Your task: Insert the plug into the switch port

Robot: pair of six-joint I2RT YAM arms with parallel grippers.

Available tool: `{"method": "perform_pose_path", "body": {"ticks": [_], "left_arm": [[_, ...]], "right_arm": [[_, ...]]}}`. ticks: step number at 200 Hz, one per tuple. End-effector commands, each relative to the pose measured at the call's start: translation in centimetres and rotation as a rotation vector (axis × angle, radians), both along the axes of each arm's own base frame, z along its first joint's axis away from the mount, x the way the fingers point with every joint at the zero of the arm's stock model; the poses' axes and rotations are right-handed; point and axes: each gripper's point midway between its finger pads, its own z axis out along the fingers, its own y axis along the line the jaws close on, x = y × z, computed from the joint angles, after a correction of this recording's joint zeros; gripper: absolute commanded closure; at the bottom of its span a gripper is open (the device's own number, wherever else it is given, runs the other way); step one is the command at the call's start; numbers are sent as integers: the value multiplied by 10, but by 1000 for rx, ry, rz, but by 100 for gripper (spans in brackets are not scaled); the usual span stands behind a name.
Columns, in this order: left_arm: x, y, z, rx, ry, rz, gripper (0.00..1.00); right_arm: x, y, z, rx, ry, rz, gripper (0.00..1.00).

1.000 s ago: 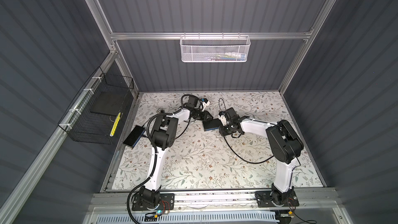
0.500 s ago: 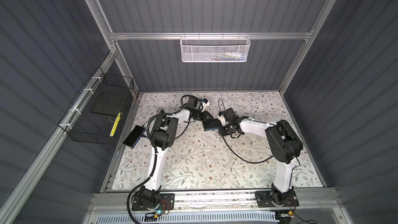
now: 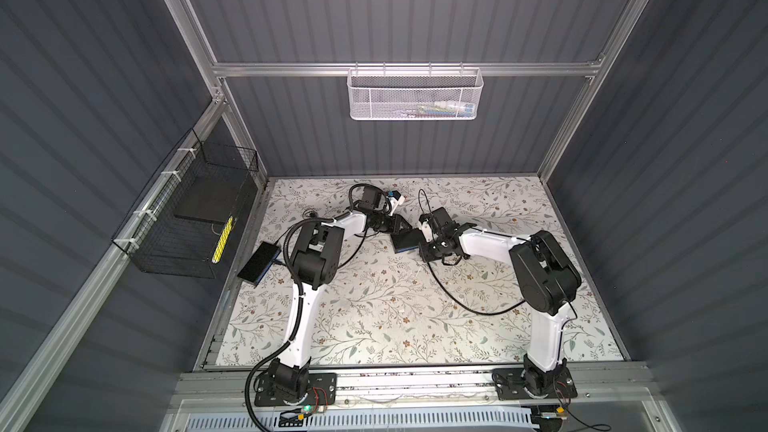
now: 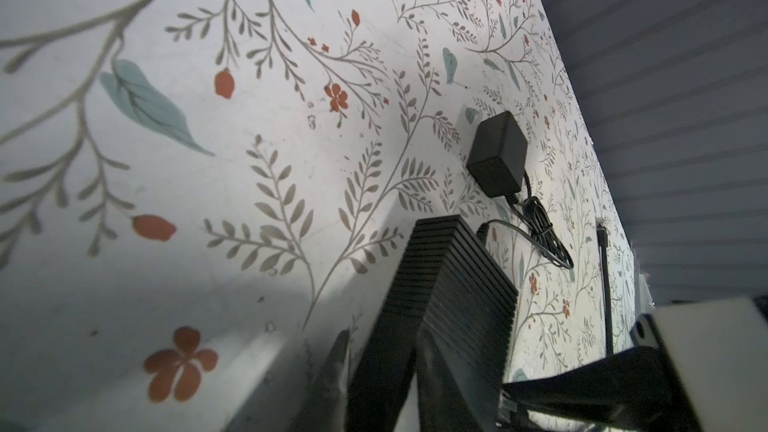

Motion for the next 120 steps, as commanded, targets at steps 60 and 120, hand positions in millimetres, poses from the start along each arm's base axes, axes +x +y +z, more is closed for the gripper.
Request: {"method": "perform_pose_path", "body": {"ticks": [60,120], "left_arm": [[-9,-3,10,-45,18,-36,73],[-14,-7,1,-56,38,-65,73]], "right_arm": [[8,-1,-6,-56,5,-12,92],[11,-3,-4,-89,-11,14,92]]}}
